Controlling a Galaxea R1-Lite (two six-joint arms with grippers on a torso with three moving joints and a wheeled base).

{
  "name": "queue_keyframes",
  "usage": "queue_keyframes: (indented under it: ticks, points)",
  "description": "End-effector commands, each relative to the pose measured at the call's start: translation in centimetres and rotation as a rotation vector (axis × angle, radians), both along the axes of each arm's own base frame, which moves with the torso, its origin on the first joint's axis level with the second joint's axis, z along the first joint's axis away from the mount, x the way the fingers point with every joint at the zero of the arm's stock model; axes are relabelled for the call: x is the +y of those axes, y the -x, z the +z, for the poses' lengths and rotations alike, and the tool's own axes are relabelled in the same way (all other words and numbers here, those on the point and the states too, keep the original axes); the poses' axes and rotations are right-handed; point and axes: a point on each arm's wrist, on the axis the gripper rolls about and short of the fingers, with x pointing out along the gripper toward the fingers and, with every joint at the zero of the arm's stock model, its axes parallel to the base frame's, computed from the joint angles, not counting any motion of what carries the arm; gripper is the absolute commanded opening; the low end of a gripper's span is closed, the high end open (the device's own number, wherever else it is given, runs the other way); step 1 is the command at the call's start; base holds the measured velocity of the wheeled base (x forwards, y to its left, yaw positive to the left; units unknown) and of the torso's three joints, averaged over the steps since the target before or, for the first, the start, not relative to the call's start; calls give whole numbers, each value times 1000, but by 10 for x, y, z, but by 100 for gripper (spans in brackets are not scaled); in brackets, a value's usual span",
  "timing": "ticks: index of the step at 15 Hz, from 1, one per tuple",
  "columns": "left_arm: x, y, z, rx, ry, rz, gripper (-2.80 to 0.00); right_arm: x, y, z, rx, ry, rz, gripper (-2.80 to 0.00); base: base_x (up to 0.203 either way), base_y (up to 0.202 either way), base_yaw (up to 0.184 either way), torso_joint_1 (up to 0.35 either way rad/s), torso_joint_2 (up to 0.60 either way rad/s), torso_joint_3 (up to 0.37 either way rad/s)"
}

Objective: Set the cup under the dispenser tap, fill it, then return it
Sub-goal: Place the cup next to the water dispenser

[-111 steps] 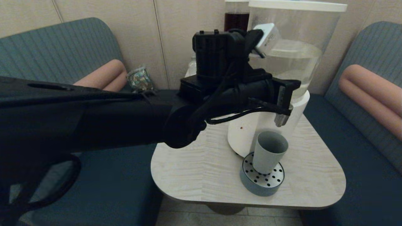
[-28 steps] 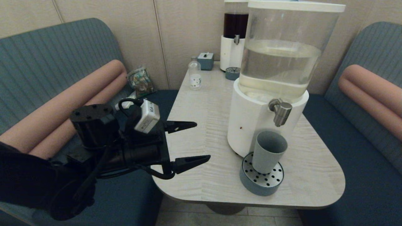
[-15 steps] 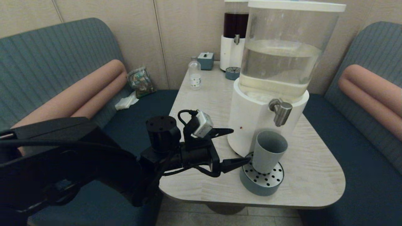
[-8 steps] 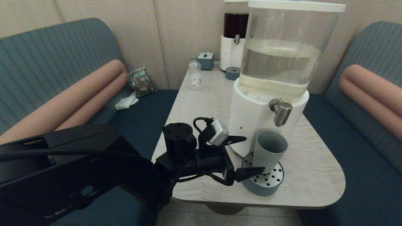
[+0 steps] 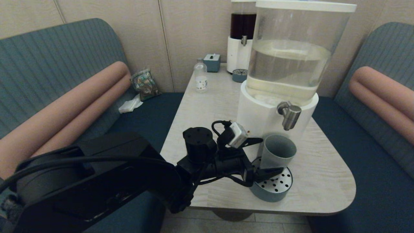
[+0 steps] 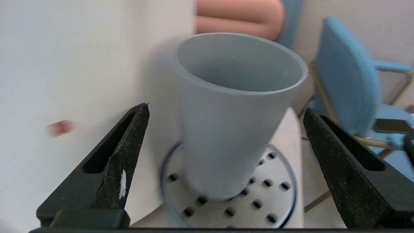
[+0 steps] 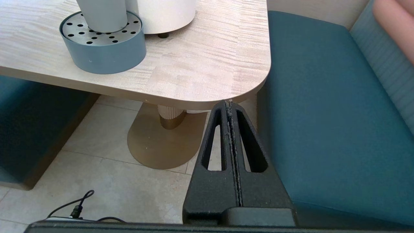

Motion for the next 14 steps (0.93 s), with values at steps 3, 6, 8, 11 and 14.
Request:
queue_keyframes:
  ticks: [3,6,8,11,14]
  points:
    - [-19,-1,-5,-4,23,-7,0,0,0,0,-1,1,1,-280,0,0,0,0,0,0]
    - [-31,2,-8,4,33,-23,0,0,0,0,-1,1,1,-280,0,0,0,0,0,0]
    - [-36,1,-13,6,37,-15,0,0,0,0,-1,1,1,-280,0,0,0,0,0,0]
    - [-43,0,-15,6,47,-5,0,0,0,0,-1,1,1,-280,0,0,0,0,0,0]
    - [-48,3,-15,8,61,-16,0,0,0,0,-1,1,2,-280,0,0,0,0,0,0]
